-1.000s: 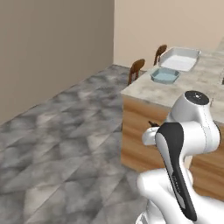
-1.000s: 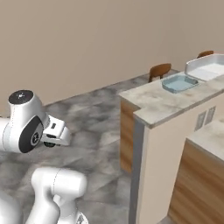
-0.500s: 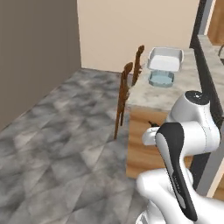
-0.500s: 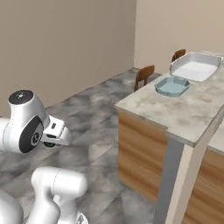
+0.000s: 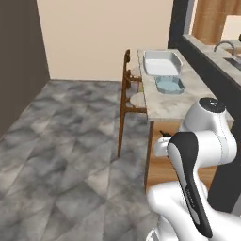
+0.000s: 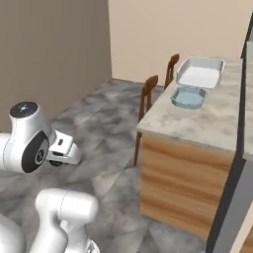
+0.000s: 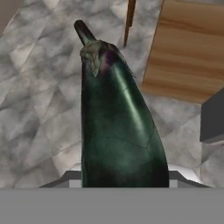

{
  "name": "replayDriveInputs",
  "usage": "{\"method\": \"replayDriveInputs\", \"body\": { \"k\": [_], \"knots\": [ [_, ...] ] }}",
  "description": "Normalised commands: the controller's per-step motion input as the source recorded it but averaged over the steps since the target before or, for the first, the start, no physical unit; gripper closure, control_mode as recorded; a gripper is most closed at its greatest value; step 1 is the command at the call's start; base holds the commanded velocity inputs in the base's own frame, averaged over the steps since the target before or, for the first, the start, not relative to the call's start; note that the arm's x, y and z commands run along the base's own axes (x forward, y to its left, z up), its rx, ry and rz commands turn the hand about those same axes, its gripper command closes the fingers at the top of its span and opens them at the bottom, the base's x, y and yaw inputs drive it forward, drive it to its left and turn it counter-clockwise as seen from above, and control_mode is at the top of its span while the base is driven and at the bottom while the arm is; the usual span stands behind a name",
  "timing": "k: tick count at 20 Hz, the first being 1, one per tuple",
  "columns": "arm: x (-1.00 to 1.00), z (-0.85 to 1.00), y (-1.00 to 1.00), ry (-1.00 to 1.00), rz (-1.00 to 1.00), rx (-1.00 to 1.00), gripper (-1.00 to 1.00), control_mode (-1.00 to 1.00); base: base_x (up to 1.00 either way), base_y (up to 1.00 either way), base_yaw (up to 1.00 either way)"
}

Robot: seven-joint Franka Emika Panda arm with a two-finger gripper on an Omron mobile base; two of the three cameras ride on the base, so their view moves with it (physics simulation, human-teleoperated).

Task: Place the cold items (carrot and eggplant) from the fridge in one tupperware on the dining counter. Place the warm items (kebab skewer and hot dog) in the stove area in another tupperware.

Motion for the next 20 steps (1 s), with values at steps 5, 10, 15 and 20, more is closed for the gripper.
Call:
{"method": "replayDriveInputs", "body": {
  "k": [5, 10, 15, 20],
  "knots": [
    [0.00, 0.00, 0.00, 0.00, 0.00, 0.00, 1.00, 1.00, 0.62, 1.00, -0.48],
    [0.00, 0.00, 0.00, 0.00, 0.00, 0.00, 1.00, 1.00, 0.60, 1.00, -0.48],
    [0.00, 0.00, 0.00, 0.00, 0.00, 0.00, 1.00, 1.00, 0.63, 1.00, -0.49],
    [0.00, 0.00, 0.00, 0.00, 0.00, 0.00, 1.00, 1.00, 0.66, 1.00, -0.47]
  ]
}}
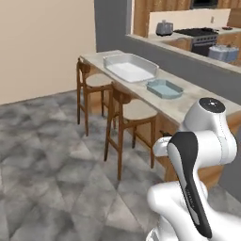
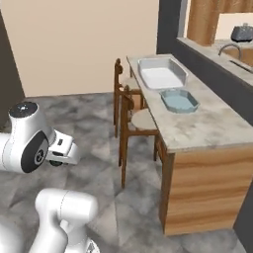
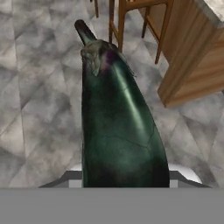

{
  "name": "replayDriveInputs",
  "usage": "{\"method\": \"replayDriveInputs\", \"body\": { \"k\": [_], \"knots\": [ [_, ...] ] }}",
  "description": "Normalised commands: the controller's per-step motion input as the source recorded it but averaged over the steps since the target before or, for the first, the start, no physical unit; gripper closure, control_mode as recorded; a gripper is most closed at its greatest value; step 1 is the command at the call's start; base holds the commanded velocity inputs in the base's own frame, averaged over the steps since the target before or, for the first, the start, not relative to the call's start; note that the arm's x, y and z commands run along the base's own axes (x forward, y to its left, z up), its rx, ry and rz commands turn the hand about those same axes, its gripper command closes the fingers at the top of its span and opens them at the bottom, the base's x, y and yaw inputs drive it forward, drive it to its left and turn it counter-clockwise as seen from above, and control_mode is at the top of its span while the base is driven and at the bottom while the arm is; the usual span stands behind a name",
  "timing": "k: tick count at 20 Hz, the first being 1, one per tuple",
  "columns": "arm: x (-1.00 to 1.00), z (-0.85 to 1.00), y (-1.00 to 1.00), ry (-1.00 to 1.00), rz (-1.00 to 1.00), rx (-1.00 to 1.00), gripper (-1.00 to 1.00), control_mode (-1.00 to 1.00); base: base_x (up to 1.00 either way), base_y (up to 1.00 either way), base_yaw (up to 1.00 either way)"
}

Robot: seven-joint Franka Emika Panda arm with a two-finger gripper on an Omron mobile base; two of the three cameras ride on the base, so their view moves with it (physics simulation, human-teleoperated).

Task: Place the cold items (carrot and eggplant) from the fridge in one tupperware on the dining counter. Place the warm items (kebab skewer and hot dog) in the stove area in another tupperware.

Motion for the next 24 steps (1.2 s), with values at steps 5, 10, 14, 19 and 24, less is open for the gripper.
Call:
{"method": "replayDriveInputs", "body": {
  "k": [5, 10, 14, 19, 24],
  "knots": [
    [0.00, 0.00, 0.00, 0.00, 0.00, 0.00, 1.00, 1.00, 0.73, 1.00, -0.48],
    [0.00, 0.00, 0.00, 0.00, 0.00, 0.00, 1.00, 1.00, 0.74, 1.00, -0.48],
    [0.00, 0.00, 0.00, 0.00, 0.00, 0.00, 1.00, 1.00, 0.75, 1.00, -0.49],
    [0.00, 0.00, 0.00, 0.00, 0.00, 0.00, 1.00, 1.00, 0.74, 1.00, -0.48],
    [0.00, 0.00, 0.00, 0.00, 0.00, 0.00, 1.00, 1.00, 0.63, 1.00, -0.45]
  ]
}}
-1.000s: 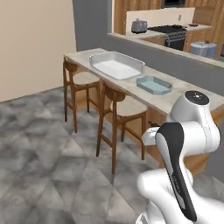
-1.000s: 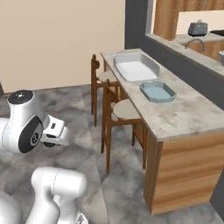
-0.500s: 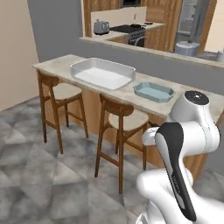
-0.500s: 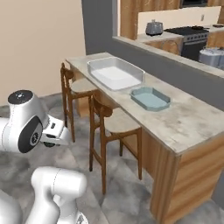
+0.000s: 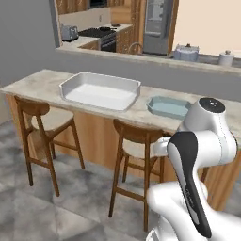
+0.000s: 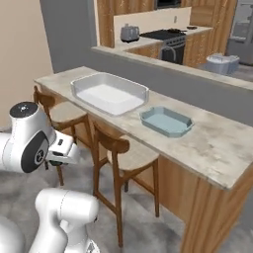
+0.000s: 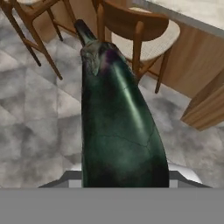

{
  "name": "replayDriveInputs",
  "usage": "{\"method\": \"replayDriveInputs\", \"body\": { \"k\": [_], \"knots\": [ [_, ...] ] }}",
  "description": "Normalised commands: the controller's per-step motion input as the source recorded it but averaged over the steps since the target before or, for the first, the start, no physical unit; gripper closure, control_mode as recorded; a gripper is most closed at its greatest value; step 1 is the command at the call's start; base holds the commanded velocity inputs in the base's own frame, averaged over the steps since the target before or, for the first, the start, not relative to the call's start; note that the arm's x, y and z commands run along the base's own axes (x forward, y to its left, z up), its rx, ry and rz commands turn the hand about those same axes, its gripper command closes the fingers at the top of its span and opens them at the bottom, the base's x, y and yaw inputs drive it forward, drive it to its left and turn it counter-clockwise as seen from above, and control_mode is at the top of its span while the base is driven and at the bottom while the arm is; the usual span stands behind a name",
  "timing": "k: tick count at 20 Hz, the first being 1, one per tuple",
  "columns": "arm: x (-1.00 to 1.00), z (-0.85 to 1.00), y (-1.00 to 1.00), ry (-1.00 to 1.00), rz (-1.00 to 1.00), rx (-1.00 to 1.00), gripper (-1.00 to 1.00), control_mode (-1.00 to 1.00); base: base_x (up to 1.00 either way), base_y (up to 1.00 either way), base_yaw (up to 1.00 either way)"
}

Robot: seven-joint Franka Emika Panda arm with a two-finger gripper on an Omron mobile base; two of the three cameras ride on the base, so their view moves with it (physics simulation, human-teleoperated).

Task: Place the cold items (carrot and eggplant) from the fridge in one tupperware on the dining counter. Place the warm items (kebab skewer and hot dog) in the stove area in another tupperware.

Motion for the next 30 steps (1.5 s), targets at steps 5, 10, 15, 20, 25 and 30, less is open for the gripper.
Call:
{"method": "replayDriveInputs", "body": {
  "k": [5, 10, 15, 20, 25, 30],
  "knots": [
    [0.00, 0.00, 0.00, 0.00, 0.00, 0.00, 1.00, 1.00, 0.50, 1.00, -0.40],
    [0.00, 0.00, 0.00, 0.00, 0.00, 0.00, 1.00, 1.00, 0.50, 1.00, -0.40],
    [0.00, 0.00, 0.00, 0.00, 0.00, 0.00, 1.00, 1.00, 0.56, 1.00, -0.41],
    [0.00, 0.00, 0.00, 0.00, 0.00, 0.00, 1.00, 1.00, 0.83, 0.90, -0.46],
    [0.00, 0.00, 0.00, 0.00, 0.00, 0.00, 1.00, 1.00, 0.79, 0.51, -0.31],
    [0.20, 0.12, 0.00, -0.02, 0.00, 0.00, 1.00, -1.00, 0.65, 0.00, -0.02]
  ]
}}
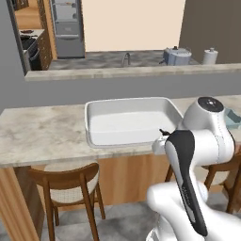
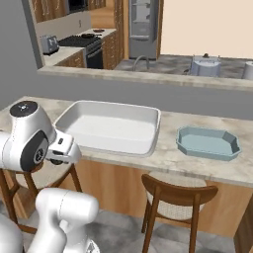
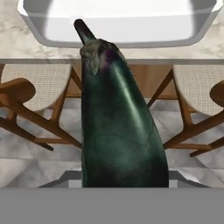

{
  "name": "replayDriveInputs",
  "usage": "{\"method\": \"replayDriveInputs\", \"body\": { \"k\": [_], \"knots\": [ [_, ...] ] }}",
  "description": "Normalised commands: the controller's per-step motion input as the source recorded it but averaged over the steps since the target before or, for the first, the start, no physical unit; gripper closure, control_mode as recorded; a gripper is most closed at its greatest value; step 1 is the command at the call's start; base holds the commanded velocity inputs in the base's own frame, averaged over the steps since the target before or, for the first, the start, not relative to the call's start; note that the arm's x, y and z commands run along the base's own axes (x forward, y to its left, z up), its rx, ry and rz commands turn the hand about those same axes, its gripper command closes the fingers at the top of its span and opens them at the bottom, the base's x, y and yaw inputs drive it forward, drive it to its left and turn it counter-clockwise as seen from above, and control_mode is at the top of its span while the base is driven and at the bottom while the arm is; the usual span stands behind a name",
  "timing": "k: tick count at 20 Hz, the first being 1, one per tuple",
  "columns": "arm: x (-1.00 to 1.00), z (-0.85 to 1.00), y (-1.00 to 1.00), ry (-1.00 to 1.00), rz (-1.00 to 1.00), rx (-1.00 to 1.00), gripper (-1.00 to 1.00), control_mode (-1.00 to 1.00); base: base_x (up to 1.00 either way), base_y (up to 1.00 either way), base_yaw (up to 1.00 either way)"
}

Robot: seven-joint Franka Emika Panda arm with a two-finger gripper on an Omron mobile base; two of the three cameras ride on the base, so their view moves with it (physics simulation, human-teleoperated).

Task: Place the cold items (carrot and eggplant) from the fridge in one tupperware on the dining counter. Place the warm items (kebab skewer and hot dog) in the stove area in another tupperware.

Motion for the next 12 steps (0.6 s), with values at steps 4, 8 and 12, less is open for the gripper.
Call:
{"method": "replayDriveInputs", "body": {
  "k": [4, 8, 12],
  "knots": [
    [1.00, 0.66, 0.01, -0.13, 0.00, 0.00, 1.00, -1.00, 0.00, 0.00, 0.00],
    [1.00, 0.27, 0.07, 0.08, 0.00, 0.00, 1.00, -1.00, 0.00, 0.00, 0.00],
    [0.99, -0.03, 0.06, 0.16, 0.00, 0.00, 1.00, -1.00, 0.00, 0.00, 0.00]
  ]
}}
